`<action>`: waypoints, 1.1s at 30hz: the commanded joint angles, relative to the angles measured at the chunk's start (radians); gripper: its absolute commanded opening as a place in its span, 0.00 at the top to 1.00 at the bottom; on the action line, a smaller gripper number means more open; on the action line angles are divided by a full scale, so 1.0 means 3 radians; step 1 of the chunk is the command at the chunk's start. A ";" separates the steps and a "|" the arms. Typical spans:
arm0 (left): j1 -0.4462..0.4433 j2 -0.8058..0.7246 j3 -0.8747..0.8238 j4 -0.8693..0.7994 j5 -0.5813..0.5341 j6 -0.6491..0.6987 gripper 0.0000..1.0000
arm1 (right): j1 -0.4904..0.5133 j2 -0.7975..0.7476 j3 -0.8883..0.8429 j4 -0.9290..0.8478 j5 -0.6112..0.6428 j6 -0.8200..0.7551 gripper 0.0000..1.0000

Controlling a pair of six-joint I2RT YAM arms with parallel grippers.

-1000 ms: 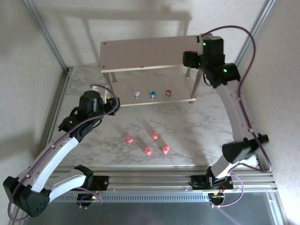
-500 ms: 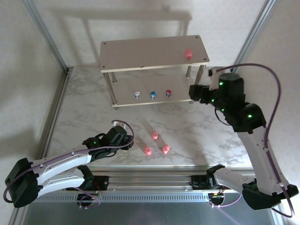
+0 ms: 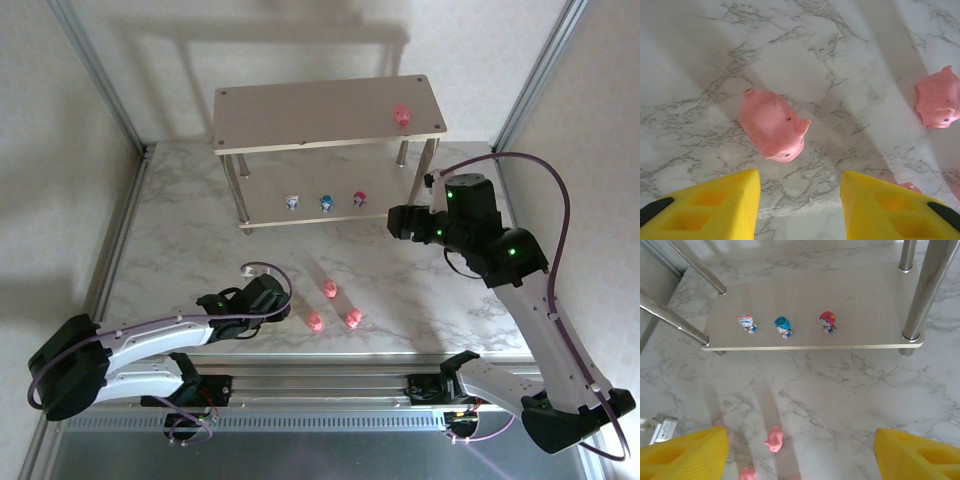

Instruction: Place and organize the plastic toys onto the shelf

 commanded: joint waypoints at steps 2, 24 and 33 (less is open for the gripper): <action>-0.0025 0.0111 0.0066 0.0014 -0.0153 -0.0134 0.53 | 0.0029 -0.0024 -0.0053 0.0160 -0.0126 -0.0012 0.23; 0.0199 0.0514 0.0127 0.0048 -0.0134 0.0143 0.69 | 0.0028 0.0051 -0.0098 0.0232 -0.0056 -0.0146 0.21; 0.0241 0.0542 0.0098 0.0038 -0.0126 0.0175 0.59 | 0.0027 0.0029 -0.0098 0.0259 -0.0025 -0.0151 0.21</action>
